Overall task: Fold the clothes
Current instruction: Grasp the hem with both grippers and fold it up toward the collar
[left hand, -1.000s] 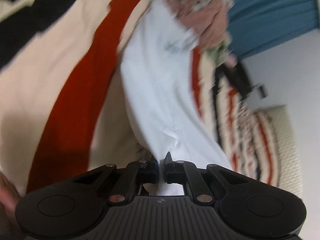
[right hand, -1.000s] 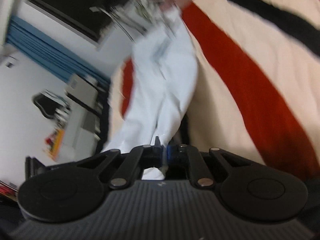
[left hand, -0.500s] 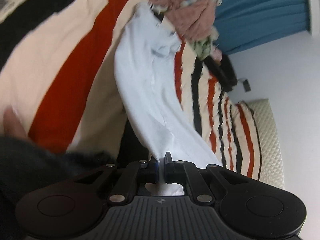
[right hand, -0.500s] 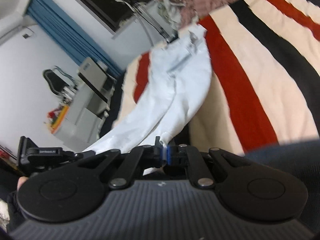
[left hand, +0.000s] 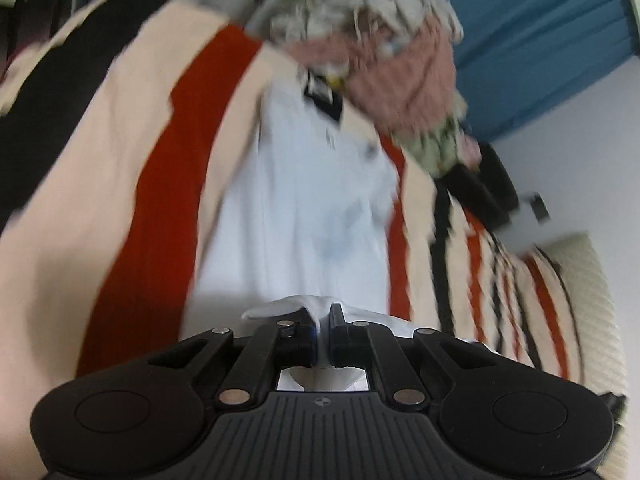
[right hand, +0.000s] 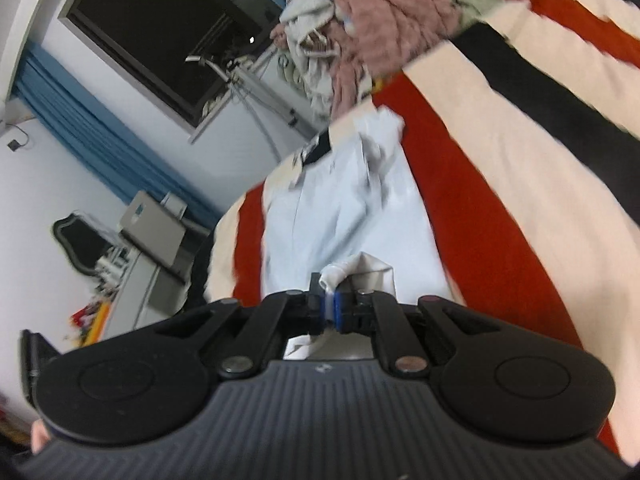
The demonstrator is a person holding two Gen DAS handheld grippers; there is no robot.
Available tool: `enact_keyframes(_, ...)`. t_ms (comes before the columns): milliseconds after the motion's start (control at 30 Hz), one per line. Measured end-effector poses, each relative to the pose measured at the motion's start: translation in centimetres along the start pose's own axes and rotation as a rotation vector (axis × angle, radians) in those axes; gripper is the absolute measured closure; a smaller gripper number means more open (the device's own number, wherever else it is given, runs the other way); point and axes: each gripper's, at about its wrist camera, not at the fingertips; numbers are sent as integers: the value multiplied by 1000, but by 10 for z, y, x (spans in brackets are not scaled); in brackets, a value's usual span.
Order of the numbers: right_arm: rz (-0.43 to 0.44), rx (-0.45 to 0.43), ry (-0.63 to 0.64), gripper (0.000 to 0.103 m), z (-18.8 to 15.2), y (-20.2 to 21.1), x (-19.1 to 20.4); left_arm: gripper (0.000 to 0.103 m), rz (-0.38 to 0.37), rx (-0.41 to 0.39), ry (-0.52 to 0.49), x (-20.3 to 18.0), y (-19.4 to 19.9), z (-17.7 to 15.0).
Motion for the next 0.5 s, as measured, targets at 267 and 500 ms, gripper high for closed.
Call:
enact_keyframes(267, -103, -88, 239, 95, 24, -134, -15, 97, 125, -145, -141, 10, -128, 59)
enact_keyframes(500, -165, -32, 314, 94, 13, -180, -37, 94, 156, -170, -249, 17, -171, 61)
Point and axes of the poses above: each gripper's, at about its wrist camera, not at the fingertips, and y roughly against the way its jaws point, x to its left, z to its top, and after that the axes turned 1 degree about x, right-handed
